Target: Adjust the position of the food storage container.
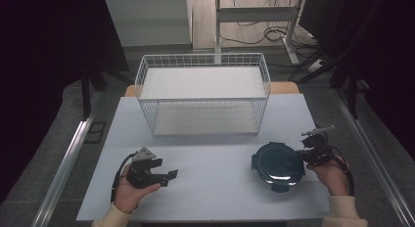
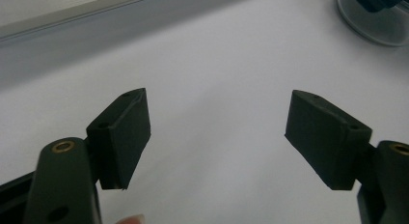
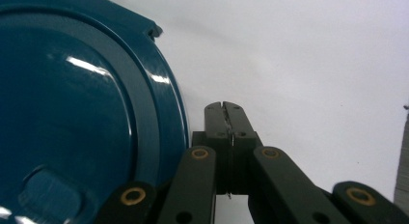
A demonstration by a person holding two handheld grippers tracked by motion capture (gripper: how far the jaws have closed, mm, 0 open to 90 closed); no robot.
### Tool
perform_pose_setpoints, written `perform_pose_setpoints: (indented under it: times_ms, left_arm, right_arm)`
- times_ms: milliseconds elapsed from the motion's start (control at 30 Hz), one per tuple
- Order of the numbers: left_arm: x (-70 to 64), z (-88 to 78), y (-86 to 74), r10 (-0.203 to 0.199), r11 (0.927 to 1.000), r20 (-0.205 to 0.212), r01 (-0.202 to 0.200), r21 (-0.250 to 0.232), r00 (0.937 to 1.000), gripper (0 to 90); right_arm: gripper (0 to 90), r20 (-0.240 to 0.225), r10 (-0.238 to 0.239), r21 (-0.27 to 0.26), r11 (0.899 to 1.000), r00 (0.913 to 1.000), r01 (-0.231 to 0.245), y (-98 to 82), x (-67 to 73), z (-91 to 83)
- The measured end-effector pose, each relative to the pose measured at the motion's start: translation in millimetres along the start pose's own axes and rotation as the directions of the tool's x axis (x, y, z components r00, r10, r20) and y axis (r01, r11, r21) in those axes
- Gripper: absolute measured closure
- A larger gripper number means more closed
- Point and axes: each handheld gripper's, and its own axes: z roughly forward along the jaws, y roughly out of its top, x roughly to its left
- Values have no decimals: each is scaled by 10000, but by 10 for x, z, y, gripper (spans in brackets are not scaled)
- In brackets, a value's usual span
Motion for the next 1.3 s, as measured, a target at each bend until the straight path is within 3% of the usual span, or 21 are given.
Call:
perform_pose_setpoints:
  times_ms: [433,767,933,967,1000,1100,1300]
  left_arm:
    - [6,-4,3,24,10000,-6,-24,-5,10000,234]
    - [1,-1,-1,46,10000,6,-46,21,10000,234]
    - [8,-12,-2,44,10000,-3,-44,14,10000,234]
    - [8,-12,-2,44,10000,-3,-44,14,10000,234]
    - [7,-15,-2,38,10000,-8,-38,-4,10000,234]
    - [-3,-18,2,67,10000,4,-67,-13,10000,234]
    - [8,-20,1,71,10000,15,-71,-6,10000,234]
  right_arm:
    - [897,-52,-348,133,9993,9994,349,73,260,37]
    - [897,-419,-1087,134,9939,9932,1094,145,596,86]
    - [896,-871,-1004,15,9949,9911,1009,102,540,99]
    - [896,-871,-1004,15,9949,9911,1009,102,540,99]
    - [896,-509,-1026,42,9947,9934,1030,66,527,70]
    - [896,-485,-925,38,9957,9945,928,0,497,29]
    - [896,-475,-624,202,9978,9969,634,-296,455,-83]
